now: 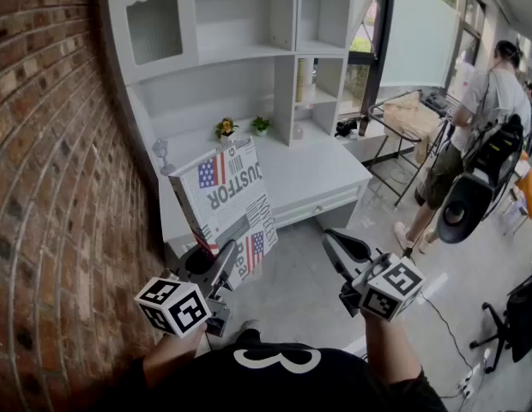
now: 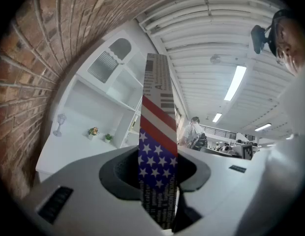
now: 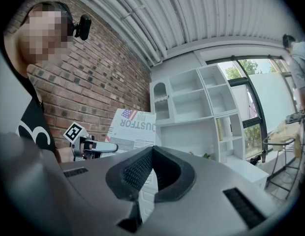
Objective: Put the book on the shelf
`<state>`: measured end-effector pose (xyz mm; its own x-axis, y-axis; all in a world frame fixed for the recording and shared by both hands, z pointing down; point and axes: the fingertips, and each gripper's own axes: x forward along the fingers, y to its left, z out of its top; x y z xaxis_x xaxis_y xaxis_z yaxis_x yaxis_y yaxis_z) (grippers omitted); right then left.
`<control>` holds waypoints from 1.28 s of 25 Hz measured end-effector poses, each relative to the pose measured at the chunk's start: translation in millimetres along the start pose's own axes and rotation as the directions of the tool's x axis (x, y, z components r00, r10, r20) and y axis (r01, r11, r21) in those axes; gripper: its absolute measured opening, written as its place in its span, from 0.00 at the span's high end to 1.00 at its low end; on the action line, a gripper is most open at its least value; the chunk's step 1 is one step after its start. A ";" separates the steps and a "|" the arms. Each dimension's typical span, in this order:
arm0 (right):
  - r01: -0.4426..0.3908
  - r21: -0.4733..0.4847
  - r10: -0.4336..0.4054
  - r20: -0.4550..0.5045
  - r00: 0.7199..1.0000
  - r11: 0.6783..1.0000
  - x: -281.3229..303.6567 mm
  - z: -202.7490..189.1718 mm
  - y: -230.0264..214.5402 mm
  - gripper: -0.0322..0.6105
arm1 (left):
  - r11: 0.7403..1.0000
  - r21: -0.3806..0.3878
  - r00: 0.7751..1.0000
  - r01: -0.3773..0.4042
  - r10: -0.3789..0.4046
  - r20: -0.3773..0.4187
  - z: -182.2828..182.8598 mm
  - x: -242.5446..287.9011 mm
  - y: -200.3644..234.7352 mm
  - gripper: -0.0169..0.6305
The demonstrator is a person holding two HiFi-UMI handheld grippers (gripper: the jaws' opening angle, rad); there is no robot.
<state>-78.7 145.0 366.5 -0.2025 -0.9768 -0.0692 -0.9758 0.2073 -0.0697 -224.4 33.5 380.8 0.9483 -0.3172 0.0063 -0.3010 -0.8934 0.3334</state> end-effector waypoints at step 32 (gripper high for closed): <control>0.000 0.007 0.001 -0.085 0.996 1.000 111.1 -20.7 -108.1 0.93 | 0.999 -0.048 1.000 -0.015 0.015 -0.012 21.7 113.5 91.5 0.74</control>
<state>2.7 13.0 387.0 -0.2099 -0.9776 0.0160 -0.9751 0.2081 -0.0767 -146.5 -91.1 391.6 0.9450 -0.3264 0.0225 -0.3103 -0.8723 0.3779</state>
